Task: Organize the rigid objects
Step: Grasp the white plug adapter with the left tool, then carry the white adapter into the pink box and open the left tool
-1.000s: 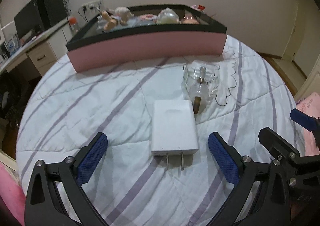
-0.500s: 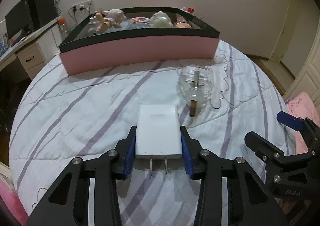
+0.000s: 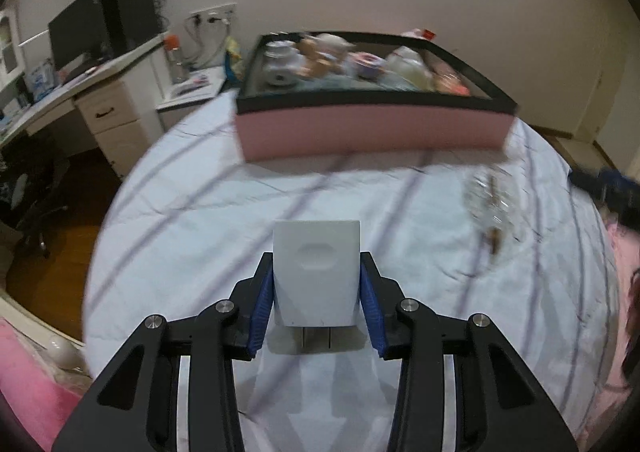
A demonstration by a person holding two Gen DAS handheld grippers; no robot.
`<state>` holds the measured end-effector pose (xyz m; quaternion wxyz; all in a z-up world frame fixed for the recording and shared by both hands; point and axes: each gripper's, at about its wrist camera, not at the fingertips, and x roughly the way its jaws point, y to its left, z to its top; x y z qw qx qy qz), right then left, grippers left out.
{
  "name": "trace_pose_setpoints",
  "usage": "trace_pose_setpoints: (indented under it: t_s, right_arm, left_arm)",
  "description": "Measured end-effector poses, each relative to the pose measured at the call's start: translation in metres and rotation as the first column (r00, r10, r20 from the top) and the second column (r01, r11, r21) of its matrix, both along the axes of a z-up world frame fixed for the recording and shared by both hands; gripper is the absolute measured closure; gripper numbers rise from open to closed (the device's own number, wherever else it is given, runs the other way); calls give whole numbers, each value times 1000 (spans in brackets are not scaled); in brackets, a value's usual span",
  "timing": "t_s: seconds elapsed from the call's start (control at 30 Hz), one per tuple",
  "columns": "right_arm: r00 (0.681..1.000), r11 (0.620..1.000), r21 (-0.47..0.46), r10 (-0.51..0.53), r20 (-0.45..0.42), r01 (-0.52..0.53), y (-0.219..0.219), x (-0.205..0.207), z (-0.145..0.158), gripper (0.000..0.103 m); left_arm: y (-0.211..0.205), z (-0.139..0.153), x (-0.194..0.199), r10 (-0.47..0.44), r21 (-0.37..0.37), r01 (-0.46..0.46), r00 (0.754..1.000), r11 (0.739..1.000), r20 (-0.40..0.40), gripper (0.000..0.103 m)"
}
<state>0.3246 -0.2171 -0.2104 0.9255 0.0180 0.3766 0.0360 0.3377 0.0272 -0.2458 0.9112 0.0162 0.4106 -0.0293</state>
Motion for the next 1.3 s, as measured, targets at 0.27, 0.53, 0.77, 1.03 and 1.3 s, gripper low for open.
trace_pose_setpoints:
  t_s: [0.27, 0.53, 0.77, 1.03, 1.3]
  right_arm:
    - [1000, 1000, 5, -15, -24, 15, 0, 103, 14, 11]
    - [985, 1000, 10, 20, -171, -19, 2, 167, -13, 73]
    - [980, 997, -26, 71, -185, -77, 16, 167, -11, 94]
    - [979, 996, -17, 80, -190, -85, 16, 168, -12, 94]
    - [978, 996, -26, 83, -193, -90, 16, 168, -12, 94]
  left_arm:
    - [37, 16, 21, 67, 20, -67, 997, 998, 26, 62]
    - [53, 18, 38, 93, 18, -94, 995, 995, 24, 62]
    - [55, 35, 45, 84, 11, -85, 995, 996, 57, 62]
    - [53, 69, 72, 64, 47, -70, 991, 996, 118, 62]
    - [32, 77, 137, -25, -10, 26, 996, 1000, 86, 62]
